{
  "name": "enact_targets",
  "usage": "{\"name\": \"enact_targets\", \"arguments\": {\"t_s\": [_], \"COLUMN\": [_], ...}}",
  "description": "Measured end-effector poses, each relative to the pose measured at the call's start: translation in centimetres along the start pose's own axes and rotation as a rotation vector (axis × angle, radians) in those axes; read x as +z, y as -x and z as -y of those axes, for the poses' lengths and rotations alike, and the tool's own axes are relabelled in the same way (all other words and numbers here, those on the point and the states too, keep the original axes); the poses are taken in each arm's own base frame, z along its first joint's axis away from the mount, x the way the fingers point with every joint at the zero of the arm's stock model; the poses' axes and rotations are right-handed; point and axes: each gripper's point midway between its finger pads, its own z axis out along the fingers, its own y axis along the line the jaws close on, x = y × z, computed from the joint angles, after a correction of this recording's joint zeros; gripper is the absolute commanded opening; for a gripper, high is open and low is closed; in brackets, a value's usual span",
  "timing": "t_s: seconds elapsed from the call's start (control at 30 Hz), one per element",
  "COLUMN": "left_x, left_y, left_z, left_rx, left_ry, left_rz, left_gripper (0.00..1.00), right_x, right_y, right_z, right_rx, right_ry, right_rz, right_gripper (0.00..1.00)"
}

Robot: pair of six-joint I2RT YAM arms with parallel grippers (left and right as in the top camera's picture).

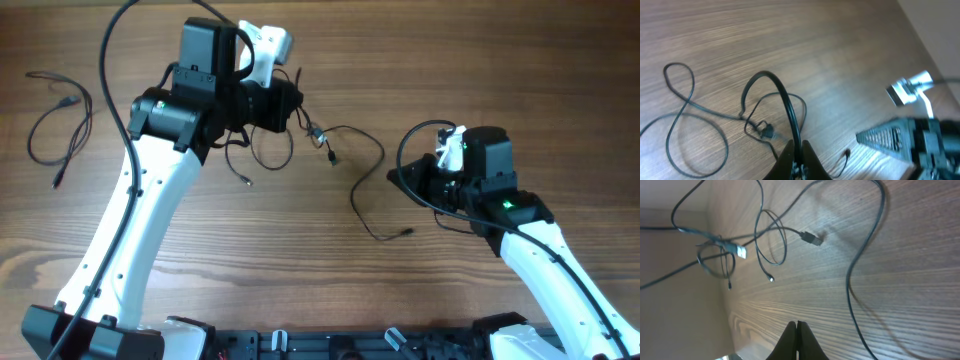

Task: Untangle cables
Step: 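Lift the cable with the left gripper while the right gripper holds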

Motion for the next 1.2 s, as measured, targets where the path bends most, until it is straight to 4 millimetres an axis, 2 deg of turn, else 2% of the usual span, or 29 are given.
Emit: {"name": "enact_targets", "arguments": {"t_s": [0.13,0.33,0.47,0.6,0.7,0.77,0.93,1.0,1.03,1.1,1.2], "left_x": [-0.2,-0.7,-0.7,-0.1,0.3,0.5,0.8,0.8,0.8,0.8,0.8], "left_y": [-1.5,-4.7,-5.4,-6.0,-6.5,-6.7,-6.6,-6.6,-6.6,-6.6,-6.7], "left_z": [2.1,3.0,3.6,6.6,7.9,8.2,7.0,7.0,7.0,7.0,7.0], "left_rx": [0.138,0.142,0.138,0.207,0.249,0.265,0.286,0.286,0.29,0.305,0.322], "left_ry": [-0.127,-0.185,-0.202,-0.274,-0.293,-0.286,-0.218,-0.216,-0.217,-0.219,-0.224], "left_rz": [-0.051,-0.169,-0.195,-0.216,-0.232,-0.24,-0.241,-0.241,-0.24,-0.24,-0.239], "left_gripper": [0.04,0.04,0.04,0.04,0.04,0.04,0.04,0.04,0.04,0.04,0.04], "right_x": [0.0,0.0,0.0,-0.1,-0.1,-0.1,-0.2,-0.1,-0.1,0.0,-0.1], "right_y": [0.4,0.5,0.7,1.0,1.0,1.0,1.6,1.4,1.2,1.0,1.0], "right_z": [-0.3,0.4,0.9,1.1,1.1,1.1,1.7,1.7,1.3,-0.8,-2.2], "right_rx": [-0.009,-0.03,-0.048,-0.049,-0.049,-0.049,-0.052,-0.099,-0.168,-0.332,-0.515], "right_ry": [0.011,-0.022,-0.051,-0.061,-0.061,-0.064,-0.097,-0.1,-0.077,0.022,0.084], "right_rz": [0.016,0.028,0.044,0.057,0.057,0.06,0.093,0.08,0.066,0.045,0.05], "right_gripper": [0.05,0.05,0.05,0.05,0.05,0.05,0.05,0.04,0.09,0.17,0.17]}}
